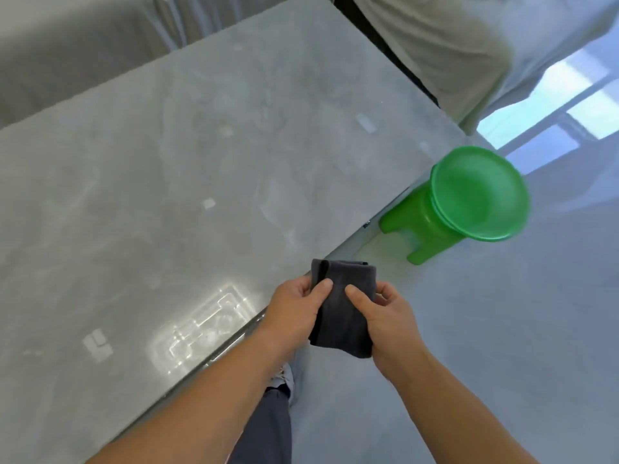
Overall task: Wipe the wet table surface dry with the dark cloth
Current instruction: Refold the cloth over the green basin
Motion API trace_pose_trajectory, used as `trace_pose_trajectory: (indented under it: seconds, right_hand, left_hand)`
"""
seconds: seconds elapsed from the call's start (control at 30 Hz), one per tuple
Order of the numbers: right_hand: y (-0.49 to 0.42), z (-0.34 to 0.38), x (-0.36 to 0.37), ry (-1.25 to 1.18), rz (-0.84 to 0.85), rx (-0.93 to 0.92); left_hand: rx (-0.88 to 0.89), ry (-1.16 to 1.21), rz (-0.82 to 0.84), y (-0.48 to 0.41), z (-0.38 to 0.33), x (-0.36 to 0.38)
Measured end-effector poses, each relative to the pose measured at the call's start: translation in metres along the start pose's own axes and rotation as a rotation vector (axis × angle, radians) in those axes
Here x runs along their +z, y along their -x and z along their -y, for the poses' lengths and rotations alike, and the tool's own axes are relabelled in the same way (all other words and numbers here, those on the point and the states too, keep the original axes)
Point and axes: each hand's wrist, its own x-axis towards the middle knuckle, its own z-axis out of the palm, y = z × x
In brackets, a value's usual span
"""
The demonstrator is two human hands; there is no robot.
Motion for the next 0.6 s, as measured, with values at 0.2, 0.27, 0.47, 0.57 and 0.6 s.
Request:
trace_pose_trajectory:
  seconds: [0.2, 0.27, 0.47, 0.57, 0.6]
  right_hand:
    - [-0.067, 0.049, -0.060, -0.120, -0.179, 0.046]
    - [-0.093, 0.064, -0.077, -0.143, -0.231, 0.049]
    - [-0.167, 0.091, -0.133, -0.245, -0.334, 0.004]
    - [-0.208, 0.089, -0.164, -0.278, -0.327, 0.013]
    - [-0.220, 0.087, -0.172, -0.268, -0.328, 0.014]
  left_hand:
    - [-0.003, -0.149, 0.170, -0.084, -0.053, 0.078]
    - [-0.007, -0.178, 0.216, -0.113, -0.071, 0.104]
    - [0.048, -0.343, 0.340, -0.195, -0.099, 0.177]
    - [0.099, -0.442, 0.323, -0.236, -0.099, 0.212]
    - [0.100, -0.461, 0.314, -0.248, -0.098, 0.223]
